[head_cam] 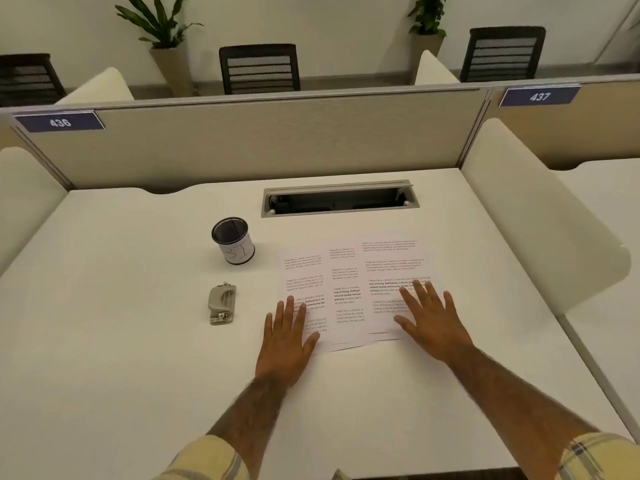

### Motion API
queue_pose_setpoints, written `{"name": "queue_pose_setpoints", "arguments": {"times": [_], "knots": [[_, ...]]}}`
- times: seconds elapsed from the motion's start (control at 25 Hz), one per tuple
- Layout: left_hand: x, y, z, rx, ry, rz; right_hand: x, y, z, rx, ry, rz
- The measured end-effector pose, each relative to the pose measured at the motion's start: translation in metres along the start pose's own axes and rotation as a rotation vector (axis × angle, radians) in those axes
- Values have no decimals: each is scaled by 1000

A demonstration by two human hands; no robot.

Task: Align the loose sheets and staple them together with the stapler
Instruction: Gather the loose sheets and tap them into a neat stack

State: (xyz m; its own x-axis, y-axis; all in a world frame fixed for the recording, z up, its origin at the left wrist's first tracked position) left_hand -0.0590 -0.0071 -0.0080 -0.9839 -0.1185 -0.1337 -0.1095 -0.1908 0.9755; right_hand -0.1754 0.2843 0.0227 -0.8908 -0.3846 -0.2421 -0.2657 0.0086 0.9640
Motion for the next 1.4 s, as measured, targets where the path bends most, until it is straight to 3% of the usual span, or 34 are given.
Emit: {"name": "queue_pose_setpoints", "arguments": {"times": [0.36, 0.6, 0.84, 1.16, 1.4], "knots": [[3, -14, 14, 55, 28, 16, -1, -22, 17, 53, 25, -42], [27, 6, 76, 36, -4, 57, 7, -16, 31, 108, 57, -6], [26, -23, 109, 126, -100, -2, 4, -23, 42, 108, 83, -48], [66, -11, 105, 67, -195, 38, 20, 7, 43, 106, 5, 14], [105, -17, 119, 32, -244, -2, 91, 51, 57, 103, -44, 0]]}}
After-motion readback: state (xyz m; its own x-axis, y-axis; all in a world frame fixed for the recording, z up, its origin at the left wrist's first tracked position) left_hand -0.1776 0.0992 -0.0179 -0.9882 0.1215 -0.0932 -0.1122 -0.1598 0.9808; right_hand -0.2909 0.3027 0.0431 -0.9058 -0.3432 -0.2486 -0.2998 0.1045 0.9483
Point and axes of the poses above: each hand's wrist, its own x-axis towards the middle knuckle, its own y-axis out of the back of the hand, z = x × y, the point moved 6 cm from there along x, towards the middle knuckle, and after that the axes turned 4 degrees about x, right-handed, at the moved point
